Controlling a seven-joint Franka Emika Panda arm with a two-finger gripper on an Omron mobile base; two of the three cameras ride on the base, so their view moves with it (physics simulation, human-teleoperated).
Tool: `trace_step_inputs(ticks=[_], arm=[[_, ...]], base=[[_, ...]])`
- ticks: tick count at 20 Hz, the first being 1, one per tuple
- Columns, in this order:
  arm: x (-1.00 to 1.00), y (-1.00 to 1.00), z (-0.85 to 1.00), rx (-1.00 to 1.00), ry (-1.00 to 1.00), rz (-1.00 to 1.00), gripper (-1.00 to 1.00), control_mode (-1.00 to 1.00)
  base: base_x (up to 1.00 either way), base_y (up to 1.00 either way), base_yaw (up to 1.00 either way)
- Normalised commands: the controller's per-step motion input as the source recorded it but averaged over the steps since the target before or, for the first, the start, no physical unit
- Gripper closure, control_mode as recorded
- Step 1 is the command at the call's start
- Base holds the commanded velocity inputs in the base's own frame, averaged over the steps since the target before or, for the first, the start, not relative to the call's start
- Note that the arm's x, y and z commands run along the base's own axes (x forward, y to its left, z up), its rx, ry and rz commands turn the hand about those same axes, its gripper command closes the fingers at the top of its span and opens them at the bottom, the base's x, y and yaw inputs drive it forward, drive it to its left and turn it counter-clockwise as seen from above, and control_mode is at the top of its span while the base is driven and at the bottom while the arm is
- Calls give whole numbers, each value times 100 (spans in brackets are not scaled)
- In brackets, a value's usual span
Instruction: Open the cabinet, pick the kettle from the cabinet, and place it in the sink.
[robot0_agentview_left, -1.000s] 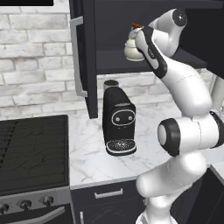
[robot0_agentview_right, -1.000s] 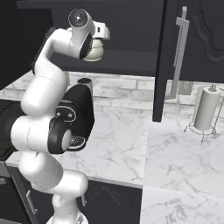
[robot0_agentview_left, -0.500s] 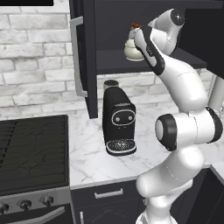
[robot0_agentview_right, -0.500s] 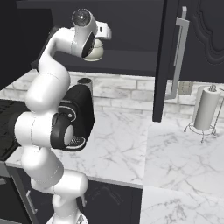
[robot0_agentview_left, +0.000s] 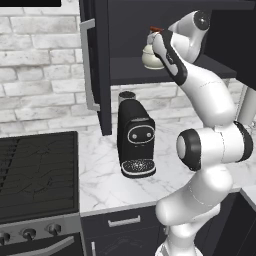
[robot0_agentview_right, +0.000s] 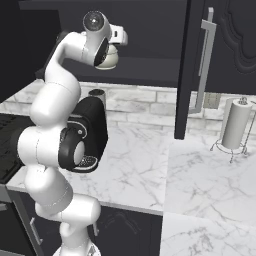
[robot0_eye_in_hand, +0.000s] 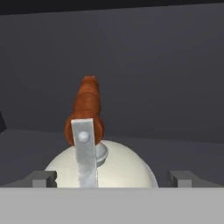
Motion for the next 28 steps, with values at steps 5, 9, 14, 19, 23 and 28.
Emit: trace_step_inputs(ticks=[5, 9, 14, 19, 23, 28], arm=[[1, 1, 0, 0, -6, 0, 100, -100], [0, 0, 0, 0, -8, 0, 100, -100], [-4, 0, -4, 0, -1, 0, 100, -100], [-19, -2, -1, 1, -2, 0, 100, -100], [-40, -7, 1, 3, 4, 0, 100, -100], [-65, -19, 2, 5, 3, 0, 100, -100]], base=[[0, 0, 0], [0, 0, 0], [0, 0, 0], [0, 0, 0], [0, 0, 0], [0, 0, 0]])
